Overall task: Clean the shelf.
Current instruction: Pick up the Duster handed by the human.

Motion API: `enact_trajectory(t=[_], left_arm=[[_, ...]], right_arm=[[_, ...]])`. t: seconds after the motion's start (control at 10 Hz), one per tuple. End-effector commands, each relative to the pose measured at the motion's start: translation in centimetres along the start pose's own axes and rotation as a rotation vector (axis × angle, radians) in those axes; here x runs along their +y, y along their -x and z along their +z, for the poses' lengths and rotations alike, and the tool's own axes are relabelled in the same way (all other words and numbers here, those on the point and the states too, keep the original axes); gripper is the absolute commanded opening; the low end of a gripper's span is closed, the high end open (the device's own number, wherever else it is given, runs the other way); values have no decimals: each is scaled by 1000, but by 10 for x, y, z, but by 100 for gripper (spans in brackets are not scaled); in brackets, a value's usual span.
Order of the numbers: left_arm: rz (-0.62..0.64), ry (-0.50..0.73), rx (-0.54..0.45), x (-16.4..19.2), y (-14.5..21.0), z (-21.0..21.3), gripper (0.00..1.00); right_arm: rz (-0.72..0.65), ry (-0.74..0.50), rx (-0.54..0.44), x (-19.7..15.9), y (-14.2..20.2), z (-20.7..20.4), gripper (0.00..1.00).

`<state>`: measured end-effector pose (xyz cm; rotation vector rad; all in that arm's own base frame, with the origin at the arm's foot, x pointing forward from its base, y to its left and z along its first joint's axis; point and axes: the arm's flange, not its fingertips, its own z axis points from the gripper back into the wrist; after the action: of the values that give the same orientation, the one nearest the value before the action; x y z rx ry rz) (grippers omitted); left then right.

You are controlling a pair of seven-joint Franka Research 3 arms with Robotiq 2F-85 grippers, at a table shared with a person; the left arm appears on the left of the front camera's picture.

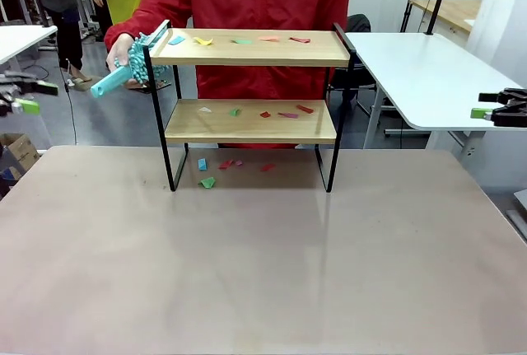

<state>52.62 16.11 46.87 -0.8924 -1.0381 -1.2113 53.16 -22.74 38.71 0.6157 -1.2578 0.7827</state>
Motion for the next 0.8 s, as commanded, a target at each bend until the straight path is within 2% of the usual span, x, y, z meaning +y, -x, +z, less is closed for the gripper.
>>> enact_trajectory(t=[0.0, 0.2, 0.3, 0.5, 0.6, 0.7], left_arm=[[175, -69, 162, -37, -70, -4, 100], [247, -97, 313, -56, -119, -12, 100], [275, -167, 352, -62, -142, -15, 100], [359, -383, 508, -75, -170, -37, 100], [404, -468, 539, -84, -174, -55, 100], [542, -666, 566, -95, -179, -79, 100]], right_arm=[[-12, 15, 6, 3, -9, -4, 100], [-12, 15, 6, 3, -9, -4, 100], [-12, 15, 6, 3, -9, -4, 100], [-12, 15, 6, 3, -9, -4, 100], [-12, 15, 6, 3, -9, -4, 100], [-12, 15, 6, 3, -9, -4, 100]])
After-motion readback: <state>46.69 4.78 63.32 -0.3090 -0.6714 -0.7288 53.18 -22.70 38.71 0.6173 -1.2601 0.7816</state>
